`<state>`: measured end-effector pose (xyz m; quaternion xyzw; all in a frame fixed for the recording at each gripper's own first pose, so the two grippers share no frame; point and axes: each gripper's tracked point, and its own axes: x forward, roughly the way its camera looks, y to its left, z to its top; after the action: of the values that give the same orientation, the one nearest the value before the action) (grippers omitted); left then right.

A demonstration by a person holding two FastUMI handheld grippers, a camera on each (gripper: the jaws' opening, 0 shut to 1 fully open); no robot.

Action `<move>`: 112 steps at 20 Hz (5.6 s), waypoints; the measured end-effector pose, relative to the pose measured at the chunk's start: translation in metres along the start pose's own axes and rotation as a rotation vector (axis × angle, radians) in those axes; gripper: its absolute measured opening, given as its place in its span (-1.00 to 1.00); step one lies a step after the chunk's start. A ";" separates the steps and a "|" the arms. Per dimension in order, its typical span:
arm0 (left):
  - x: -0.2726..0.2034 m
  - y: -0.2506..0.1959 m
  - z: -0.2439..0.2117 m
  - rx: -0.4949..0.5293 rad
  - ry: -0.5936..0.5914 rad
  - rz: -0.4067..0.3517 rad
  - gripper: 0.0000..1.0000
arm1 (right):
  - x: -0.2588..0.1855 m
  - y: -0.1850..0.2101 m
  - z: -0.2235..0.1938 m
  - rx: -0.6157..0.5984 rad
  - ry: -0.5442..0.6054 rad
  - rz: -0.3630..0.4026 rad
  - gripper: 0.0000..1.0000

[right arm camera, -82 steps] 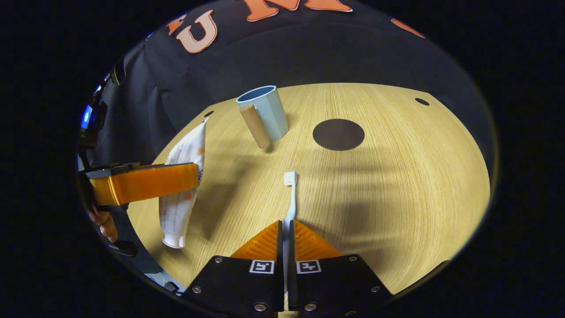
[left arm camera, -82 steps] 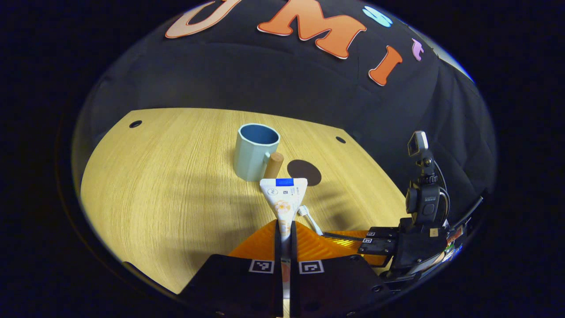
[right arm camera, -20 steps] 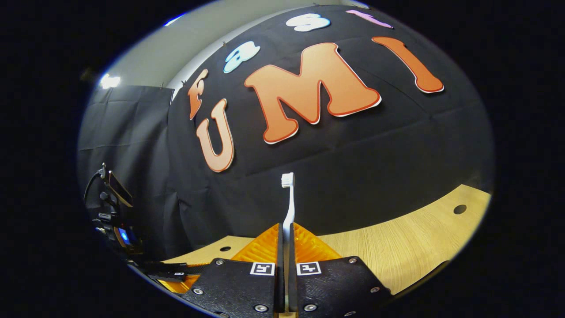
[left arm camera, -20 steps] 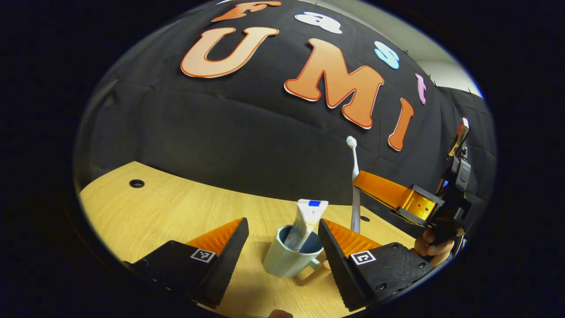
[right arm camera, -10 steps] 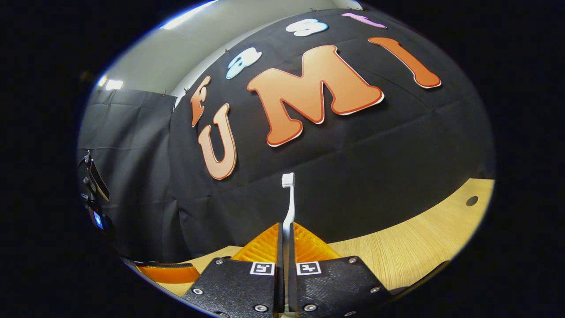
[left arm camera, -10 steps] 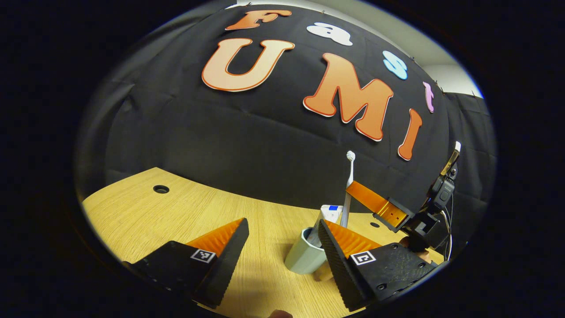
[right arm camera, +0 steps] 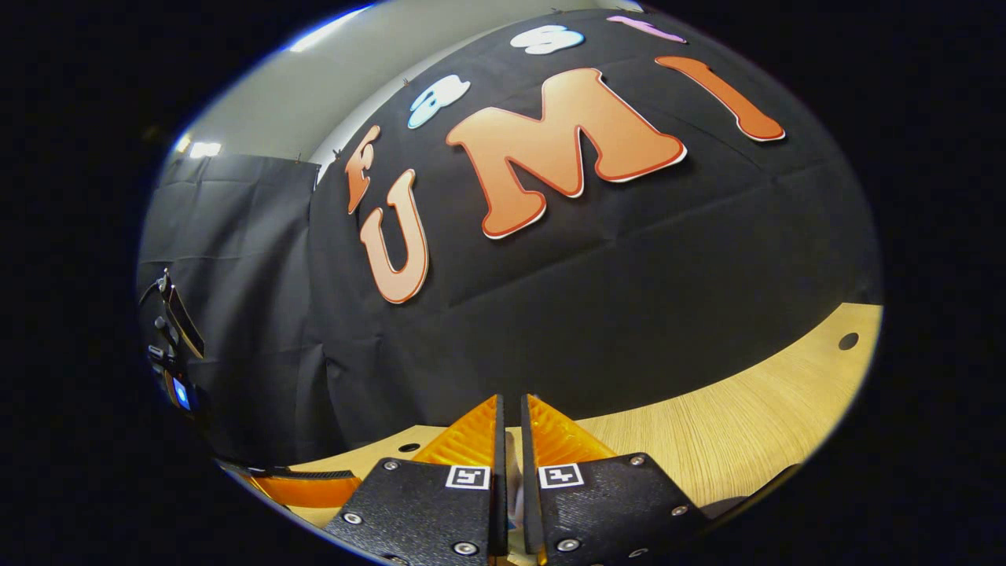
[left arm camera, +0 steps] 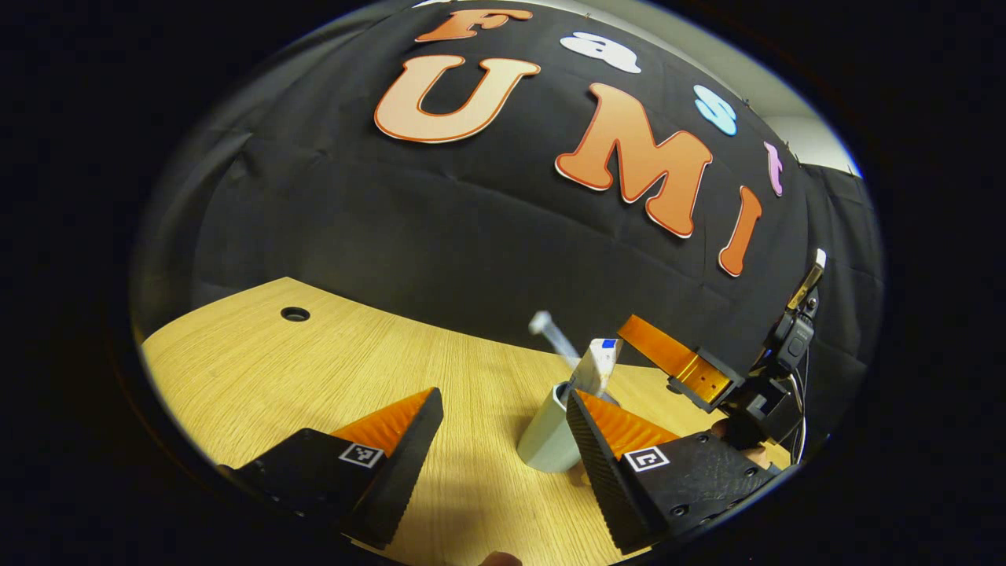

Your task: Put the toothbrush and toothpaste on the desktop into the cup, then pick up the cup and place it on the coaster on the desktop.

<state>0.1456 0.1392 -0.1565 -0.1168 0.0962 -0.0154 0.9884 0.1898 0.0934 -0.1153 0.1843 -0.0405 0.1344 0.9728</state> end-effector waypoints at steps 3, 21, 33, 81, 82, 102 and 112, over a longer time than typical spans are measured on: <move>-0.001 -0.004 -0.007 0.007 0.003 -0.003 0.89 | -0.004 -0.003 0.000 0.031 0.012 0.002 -0.82; -0.011 -0.030 -0.015 0.049 0.061 -0.052 0.94 | -0.026 -0.086 -0.024 -0.327 0.510 -0.042 -0.02; -0.017 -0.003 -0.045 0.007 0.134 -0.034 0.94 | -0.005 -0.100 -0.108 -0.458 0.872 0.092 0.07; -0.043 0.002 -0.056 -0.079 0.153 -0.043 0.94 | 0.052 -0.016 -0.060 0.064 0.217 0.070 -0.96; -0.042 0.002 -0.056 -0.078 0.153 -0.041 0.94 | 0.049 -0.014 -0.058 0.050 0.197 0.078 -0.95; -0.030 -0.084 -0.032 0.025 0.242 -0.010 0.92 | -0.049 -0.034 0.031 -0.214 0.181 0.055 0.16; 0.021 -0.097 -0.054 0.097 0.594 0.141 0.93 | -0.136 -0.077 0.099 -0.350 0.120 -0.010 0.87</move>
<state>0.1551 0.0314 -0.1896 -0.0527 0.3880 0.0151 0.9200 0.0773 -0.0461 -0.0679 0.0041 -0.0042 0.1313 0.9913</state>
